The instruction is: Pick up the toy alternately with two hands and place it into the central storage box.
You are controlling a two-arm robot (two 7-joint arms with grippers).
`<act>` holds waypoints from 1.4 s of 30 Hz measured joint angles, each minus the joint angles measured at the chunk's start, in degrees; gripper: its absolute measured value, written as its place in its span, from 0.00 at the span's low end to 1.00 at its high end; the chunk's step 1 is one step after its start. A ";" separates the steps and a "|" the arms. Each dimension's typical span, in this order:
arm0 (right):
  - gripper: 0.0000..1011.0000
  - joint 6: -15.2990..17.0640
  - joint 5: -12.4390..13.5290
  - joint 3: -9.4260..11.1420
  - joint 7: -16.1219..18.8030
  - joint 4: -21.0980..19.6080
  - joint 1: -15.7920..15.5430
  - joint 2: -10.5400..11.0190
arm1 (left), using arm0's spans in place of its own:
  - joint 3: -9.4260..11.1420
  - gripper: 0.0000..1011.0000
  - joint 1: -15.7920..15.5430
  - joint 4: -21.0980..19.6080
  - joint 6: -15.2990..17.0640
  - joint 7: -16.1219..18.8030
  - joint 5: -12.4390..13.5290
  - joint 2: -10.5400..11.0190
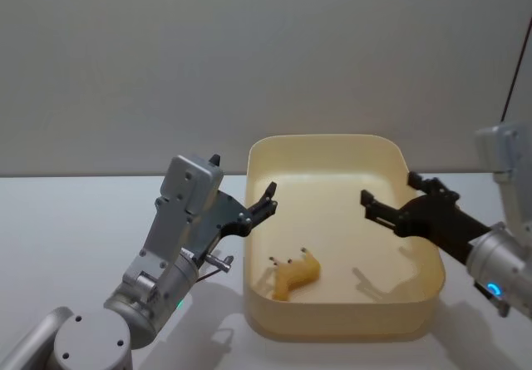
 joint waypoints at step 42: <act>0.99 -4.47 8.36 10.36 -7.91 -2.84 -12.98 12.40 | 0.00 0.99 0.00 0.00 0.00 0.00 0.00 0.00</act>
